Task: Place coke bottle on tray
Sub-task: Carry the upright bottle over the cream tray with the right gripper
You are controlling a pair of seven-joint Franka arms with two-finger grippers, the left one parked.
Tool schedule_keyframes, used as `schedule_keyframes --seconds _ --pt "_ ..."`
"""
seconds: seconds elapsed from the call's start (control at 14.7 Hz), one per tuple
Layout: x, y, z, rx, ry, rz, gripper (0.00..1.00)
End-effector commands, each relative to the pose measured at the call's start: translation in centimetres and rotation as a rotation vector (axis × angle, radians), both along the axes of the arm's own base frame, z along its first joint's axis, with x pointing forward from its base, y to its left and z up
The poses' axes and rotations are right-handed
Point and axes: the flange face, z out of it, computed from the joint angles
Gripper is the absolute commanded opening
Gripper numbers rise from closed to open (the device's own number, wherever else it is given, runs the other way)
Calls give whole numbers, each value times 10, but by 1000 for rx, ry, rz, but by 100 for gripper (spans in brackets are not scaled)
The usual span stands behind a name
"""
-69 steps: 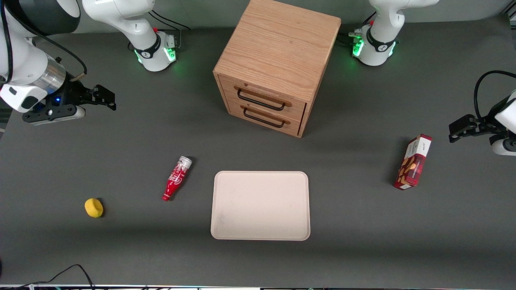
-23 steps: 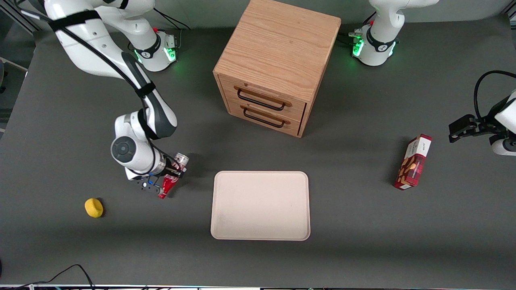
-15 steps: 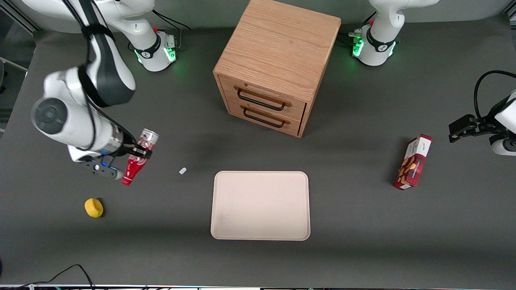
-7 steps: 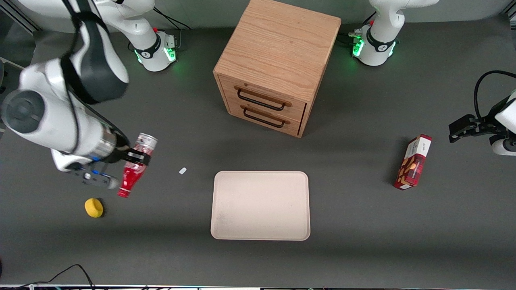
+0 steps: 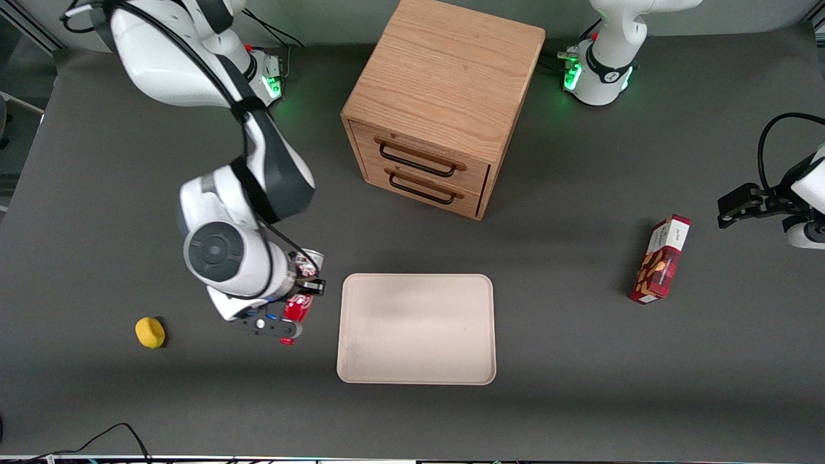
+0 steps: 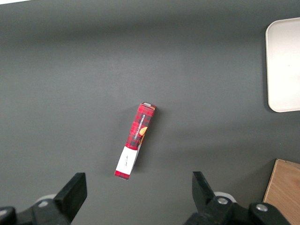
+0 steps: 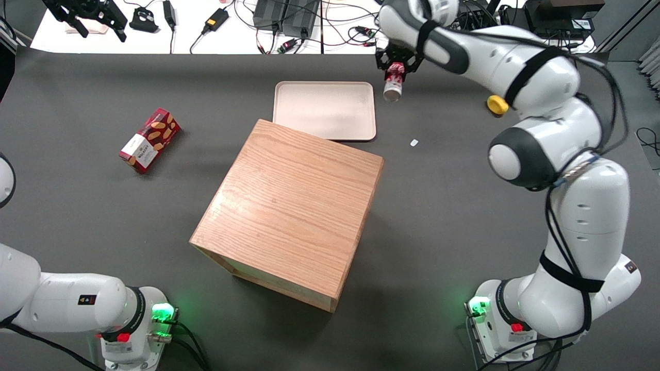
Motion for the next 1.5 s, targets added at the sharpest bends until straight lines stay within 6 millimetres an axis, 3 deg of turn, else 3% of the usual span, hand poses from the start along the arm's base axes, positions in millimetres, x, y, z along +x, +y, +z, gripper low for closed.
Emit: schedule_keyframes --seconds 0.0,0.2,0.41,0.68,0.95,1.09,1.16,1.22,1.43 --pt "8 35 -34 -21 -70 -12 0" --pt "12 59 -97 -9 -121 33 0" --pt "18 65 -135 13 -170 135 0" --pt "23 55 -151 11 -163 247 0" --pt "21 59 -178 8 -164 270 0" --pt "22 57 -181 11 -166 268 0" --pt "22 57 -181 13 -166 250 12" --pt "20 60 -183 10 -166 254 99" --pt "20 61 -181 13 -177 242 100"
